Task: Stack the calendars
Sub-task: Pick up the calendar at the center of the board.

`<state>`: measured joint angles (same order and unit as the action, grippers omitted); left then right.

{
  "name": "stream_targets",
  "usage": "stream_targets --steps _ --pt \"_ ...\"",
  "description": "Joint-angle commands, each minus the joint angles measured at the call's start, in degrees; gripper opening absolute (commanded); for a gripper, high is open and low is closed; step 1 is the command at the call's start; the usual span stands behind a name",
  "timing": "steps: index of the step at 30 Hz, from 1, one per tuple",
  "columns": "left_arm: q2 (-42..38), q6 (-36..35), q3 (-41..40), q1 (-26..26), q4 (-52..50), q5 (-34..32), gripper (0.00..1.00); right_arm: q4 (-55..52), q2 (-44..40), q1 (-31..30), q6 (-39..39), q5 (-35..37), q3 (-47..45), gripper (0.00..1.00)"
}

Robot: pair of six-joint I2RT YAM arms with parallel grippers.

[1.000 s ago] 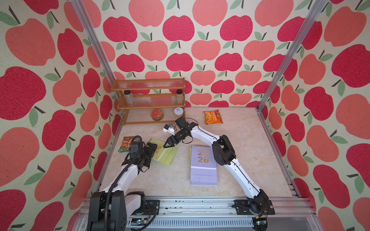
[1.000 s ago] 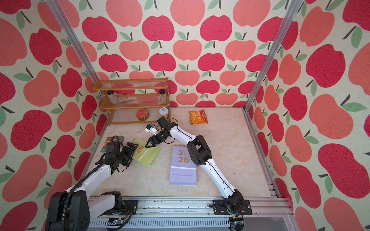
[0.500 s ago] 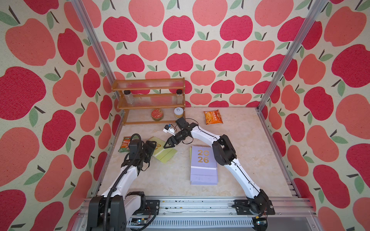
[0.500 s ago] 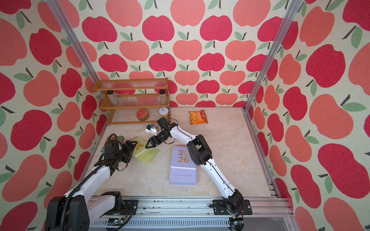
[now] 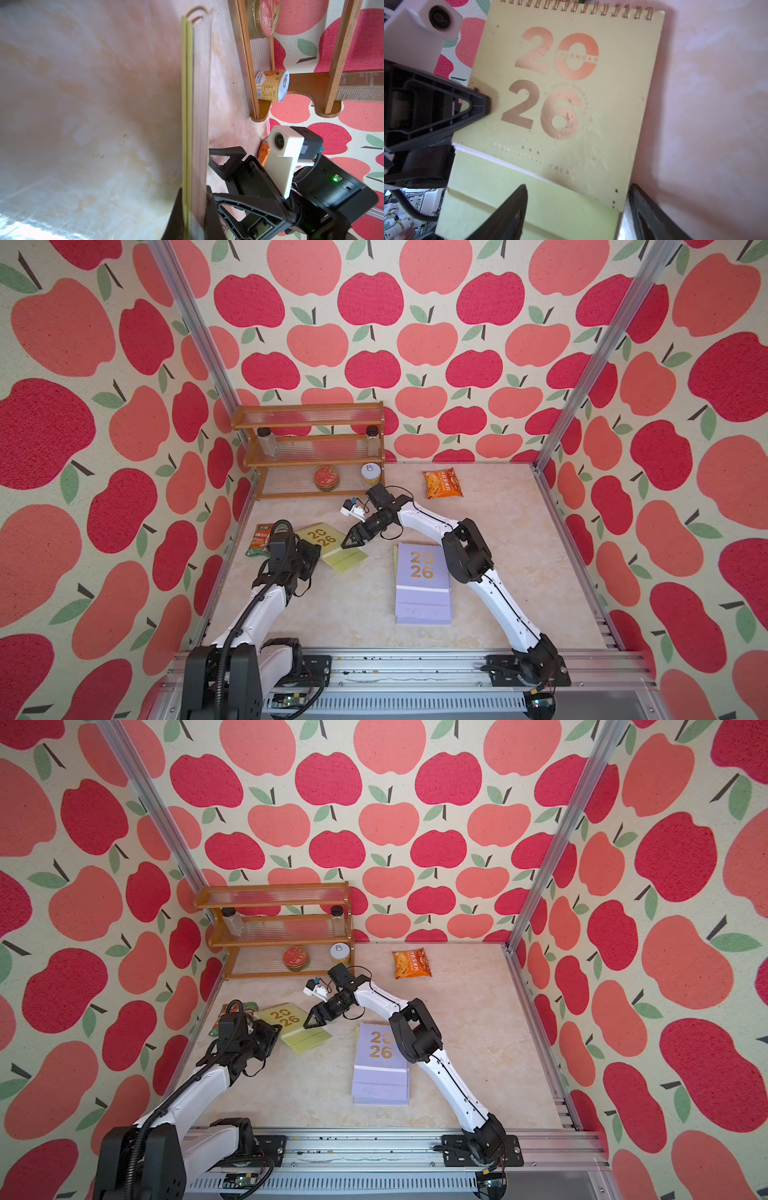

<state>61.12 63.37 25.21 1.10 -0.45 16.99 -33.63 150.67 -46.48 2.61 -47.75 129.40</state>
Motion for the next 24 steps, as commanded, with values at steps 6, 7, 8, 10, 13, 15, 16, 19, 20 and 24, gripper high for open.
stream_targets --steps 6,7,8,10,13,15,16,19,20,24 --pt "-5.31 -4.53 4.02 3.66 -2.19 3.59 0.00 -13.23 -13.39 2.30 -5.21 9.58 0.95 0.80" --pt "-6.05 -5.26 5.11 3.64 -2.12 4.23 0.00 -13.84 -15.01 2.56 -5.33 10.15 0.60 0.81" --pt "-6.81 -6.04 6.25 3.70 -1.85 5.03 0.00 -13.93 -16.99 2.99 -5.12 10.22 -0.02 0.81" --pt "-7.39 -7.89 8.71 3.73 -1.08 7.34 0.00 -13.02 -20.59 4.09 -3.42 9.92 -2.26 0.82" --pt "-5.80 -9.95 13.31 3.86 1.42 13.33 0.00 -11.80 -25.66 6.66 -0.42 8.58 -6.30 0.83" --pt "-3.86 -10.58 15.66 3.52 4.92 18.40 0.00 -10.77 -29.24 8.39 0.77 8.21 -9.73 0.83" --pt "-2.69 -11.07 16.97 3.05 6.50 20.65 0.00 -9.79 -31.45 9.32 1.34 7.82 -12.14 0.83" --pt "0.28 -13.40 20.47 1.14 9.67 25.36 0.00 -3.54 -38.30 12.46 5.86 4.26 -20.82 0.84" --pt "1.00 -14.12 21.71 0.35 10.08 26.58 0.00 -0.36 -40.76 13.74 8.71 2.53 -24.38 0.84" --pt "5.36 -16.53 25.40 -4.39 10.64 27.95 0.00 6.74 -48.03 17.46 14.57 1.36 -35.34 0.84"
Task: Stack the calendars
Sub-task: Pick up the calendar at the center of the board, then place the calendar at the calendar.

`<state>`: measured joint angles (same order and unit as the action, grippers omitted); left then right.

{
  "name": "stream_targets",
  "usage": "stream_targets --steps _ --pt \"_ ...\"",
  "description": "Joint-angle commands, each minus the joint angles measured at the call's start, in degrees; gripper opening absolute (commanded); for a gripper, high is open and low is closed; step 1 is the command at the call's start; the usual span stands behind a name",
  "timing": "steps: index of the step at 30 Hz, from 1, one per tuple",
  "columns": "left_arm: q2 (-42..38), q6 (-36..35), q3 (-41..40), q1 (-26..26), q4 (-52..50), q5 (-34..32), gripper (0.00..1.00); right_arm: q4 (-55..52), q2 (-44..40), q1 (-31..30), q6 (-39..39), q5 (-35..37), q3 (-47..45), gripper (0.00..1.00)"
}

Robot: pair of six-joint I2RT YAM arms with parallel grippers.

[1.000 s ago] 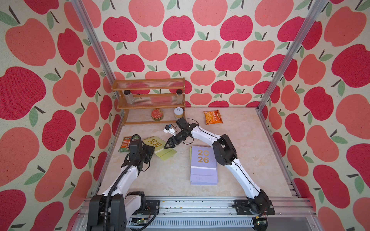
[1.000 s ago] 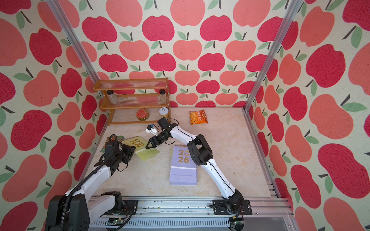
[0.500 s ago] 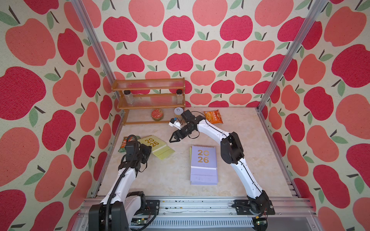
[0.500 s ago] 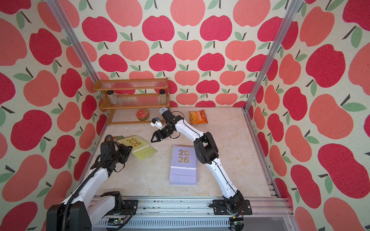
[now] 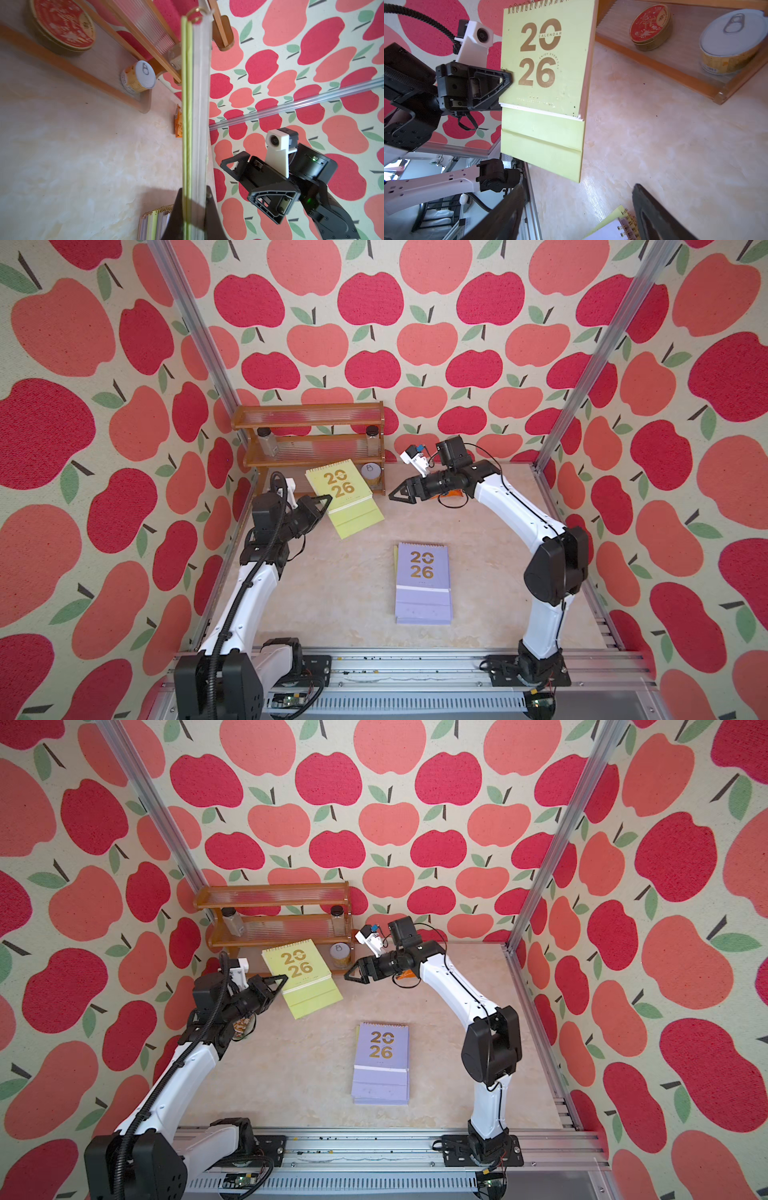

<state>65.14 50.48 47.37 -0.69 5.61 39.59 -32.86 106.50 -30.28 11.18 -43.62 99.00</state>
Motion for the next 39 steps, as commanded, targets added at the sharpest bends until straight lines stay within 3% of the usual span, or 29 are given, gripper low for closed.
stream_targets --steps 1,9,17,39 --pt "2.37 -3.88 3.82 -3.97 5.10 5.62 0.00 6.01 -5.31 1.96 5.64 -2.34 -6.66 0.84" --pt "7.26 -2.13 4.78 -8.51 11.03 7.67 0.00 13.33 -11.53 5.25 9.64 -5.87 -16.82 0.86" --pt "10.09 1.79 4.11 -11.53 17.83 8.68 0.00 30.16 -12.37 6.47 19.29 -10.45 -25.15 0.86" --pt "16.07 4.83 5.45 -17.15 24.03 12.60 0.00 45.69 -12.71 6.52 27.46 -10.17 -31.11 0.82"
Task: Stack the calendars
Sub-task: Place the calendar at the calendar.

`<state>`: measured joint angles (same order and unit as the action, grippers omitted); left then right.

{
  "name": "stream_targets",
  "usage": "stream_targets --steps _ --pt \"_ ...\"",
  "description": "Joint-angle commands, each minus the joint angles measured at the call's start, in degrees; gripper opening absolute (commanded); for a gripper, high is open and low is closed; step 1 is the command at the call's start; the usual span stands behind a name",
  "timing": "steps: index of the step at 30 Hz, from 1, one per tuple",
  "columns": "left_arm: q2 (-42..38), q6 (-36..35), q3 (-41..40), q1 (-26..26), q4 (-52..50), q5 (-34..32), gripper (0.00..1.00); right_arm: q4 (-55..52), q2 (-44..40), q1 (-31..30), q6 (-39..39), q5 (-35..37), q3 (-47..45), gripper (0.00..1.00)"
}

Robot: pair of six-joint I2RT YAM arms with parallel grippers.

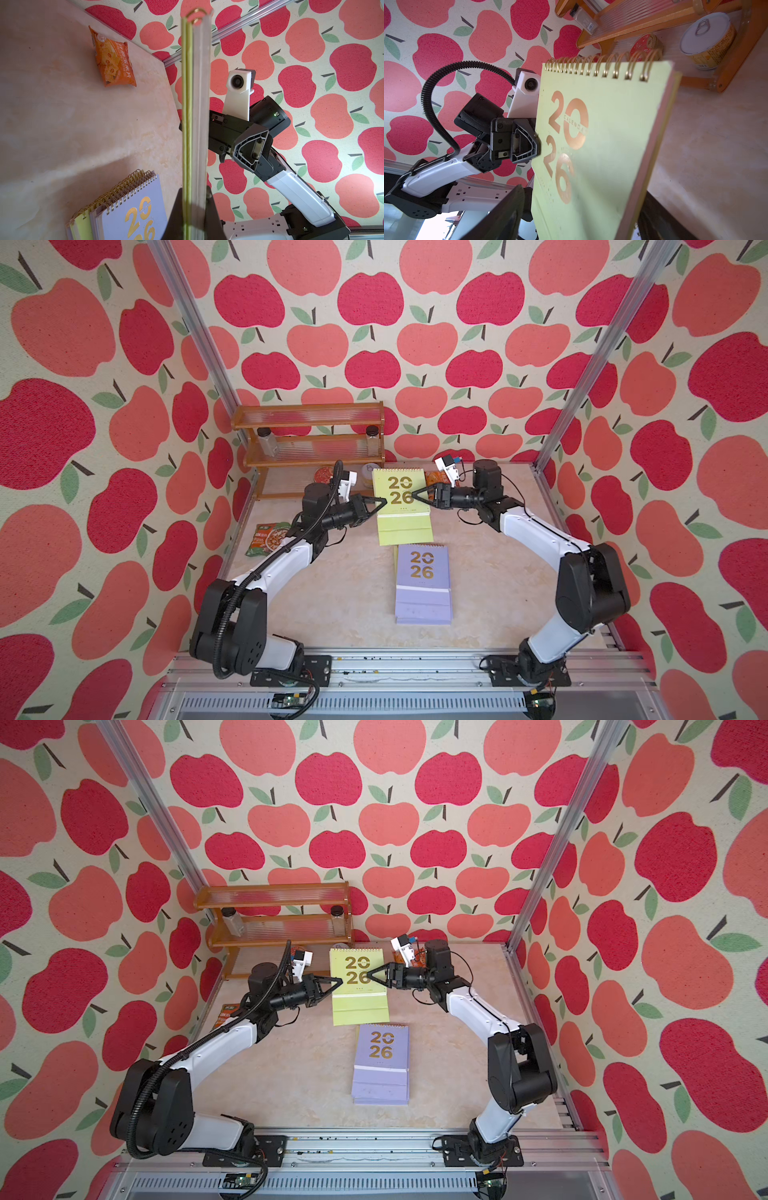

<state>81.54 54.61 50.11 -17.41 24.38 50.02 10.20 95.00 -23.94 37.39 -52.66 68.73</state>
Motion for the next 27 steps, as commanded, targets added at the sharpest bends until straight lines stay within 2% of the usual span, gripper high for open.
stream_targets --steps 1,3,4,5,7,9,11,12,15,20,24,27 --pt "-0.30 0.63 2.71 -0.52 5.11 2.24 0.00 2.69 -1.38 0.21 1.18 -1.10 -0.80 0.81" --pt "-0.40 0.37 2.70 -0.53 4.82 2.36 0.00 2.81 -1.76 0.16 1.01 -0.94 -0.97 0.75" --pt "-0.47 0.16 2.56 -0.53 4.48 2.26 0.00 2.83 -1.92 0.21 1.00 -0.86 -1.10 0.69" --pt "-0.55 -0.06 2.61 -0.55 4.23 2.26 0.00 2.97 -2.14 0.27 0.95 -0.78 -1.27 0.59" --pt "-0.56 -0.45 2.60 -0.53 3.54 2.27 0.00 3.24 -2.75 0.37 1.07 -0.51 -1.74 0.28" --pt "-0.59 -0.72 2.53 -0.59 3.10 1.99 0.00 3.43 -3.19 0.40 1.15 -0.40 -2.18 0.14" --pt "-0.35 -0.94 2.45 -0.60 2.70 1.84 0.00 3.51 -3.49 0.47 1.22 -0.50 -2.64 0.05" --pt "-0.32 -1.06 2.45 -0.61 2.48 1.75 0.03 3.67 -3.70 0.45 1.40 -0.59 -2.83 0.01" --pt "0.10 -1.24 2.45 -0.61 2.16 1.37 0.14 3.86 -4.57 0.62 1.53 -0.33 -3.41 0.00" --pt "0.56 -1.35 2.63 -0.61 1.75 1.20 0.26 3.39 -5.62 0.69 1.46 -0.31 -3.56 0.00" --pt "0.09 -1.95 2.54 -0.39 0.70 0.61 0.50 3.01 -6.57 1.15 1.40 -0.16 -4.12 0.00" --pt "-1.12 -3.21 2.75 0.45 -1.52 0.52 0.59 1.76 -7.89 1.94 1.37 -0.16 -4.81 0.00"
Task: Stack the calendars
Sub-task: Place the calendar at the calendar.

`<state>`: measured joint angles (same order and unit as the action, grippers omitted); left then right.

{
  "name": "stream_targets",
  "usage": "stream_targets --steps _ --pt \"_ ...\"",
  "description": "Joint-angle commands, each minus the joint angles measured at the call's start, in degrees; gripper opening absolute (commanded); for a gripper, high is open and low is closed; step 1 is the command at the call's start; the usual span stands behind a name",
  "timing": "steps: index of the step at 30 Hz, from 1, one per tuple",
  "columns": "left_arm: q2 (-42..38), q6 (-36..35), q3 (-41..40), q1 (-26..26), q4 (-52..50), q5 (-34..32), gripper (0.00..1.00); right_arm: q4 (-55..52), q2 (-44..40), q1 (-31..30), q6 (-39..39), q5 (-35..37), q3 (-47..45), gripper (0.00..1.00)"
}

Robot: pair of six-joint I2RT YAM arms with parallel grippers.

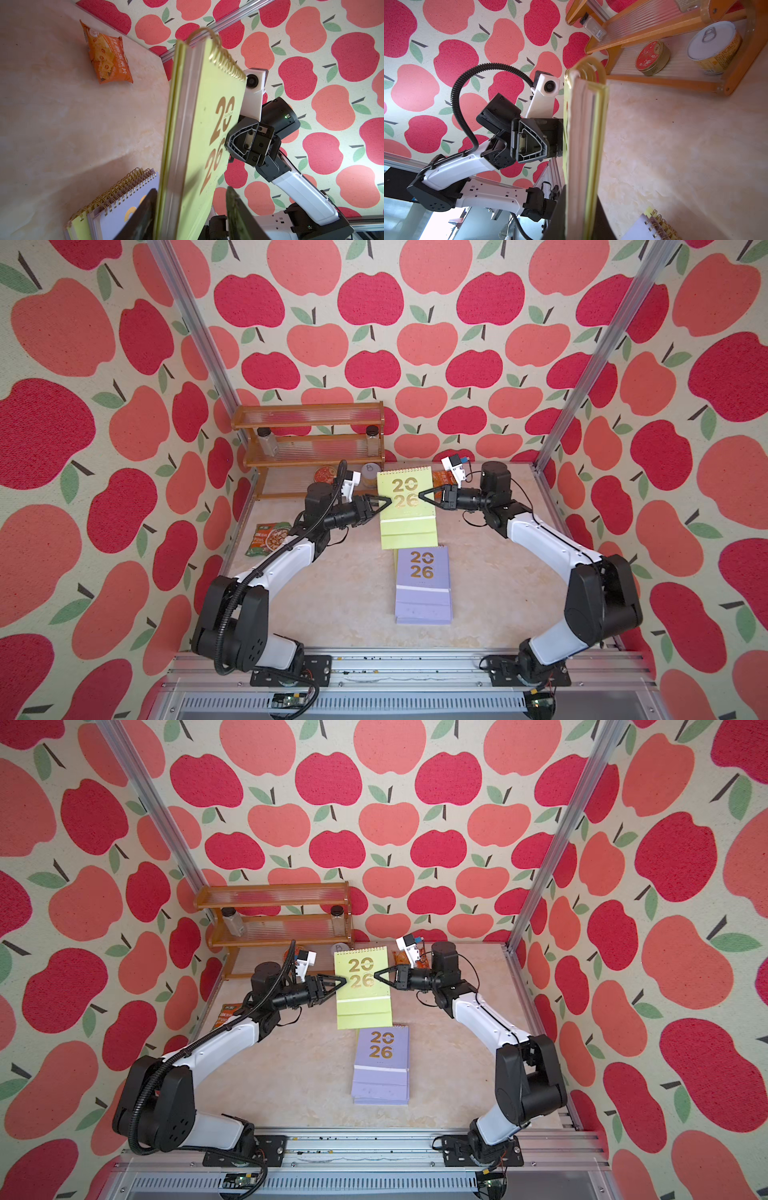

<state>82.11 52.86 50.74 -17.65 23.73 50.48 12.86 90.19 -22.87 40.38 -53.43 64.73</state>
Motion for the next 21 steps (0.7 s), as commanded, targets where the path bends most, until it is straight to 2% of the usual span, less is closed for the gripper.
stream_targets --steps 1,5,9,15,21 --pt "-2.28 -1.91 2.09 1.26 -1.66 0.10 0.59 -1.61 -3.75 1.29 -1.78 0.44 -1.07 0.00" --pt "-4.48 -4.00 2.57 3.15 -4.77 0.30 0.65 -3.27 -6.33 2.39 -1.41 0.04 -2.64 0.00" --pt "-5.01 -4.39 2.60 4.02 -4.98 1.28 0.66 -2.79 -8.00 2.58 1.07 -3.42 -3.91 0.00" --pt "-2.06 2.18 1.44 4.43 7.35 7.04 0.66 -0.12 -10.87 2.59 5.41 -8.31 -7.18 0.00" --pt "0.00 2.91 2.75 3.06 9.97 8.78 0.63 1.19 -13.88 2.62 6.42 -8.68 -9.65 0.00"
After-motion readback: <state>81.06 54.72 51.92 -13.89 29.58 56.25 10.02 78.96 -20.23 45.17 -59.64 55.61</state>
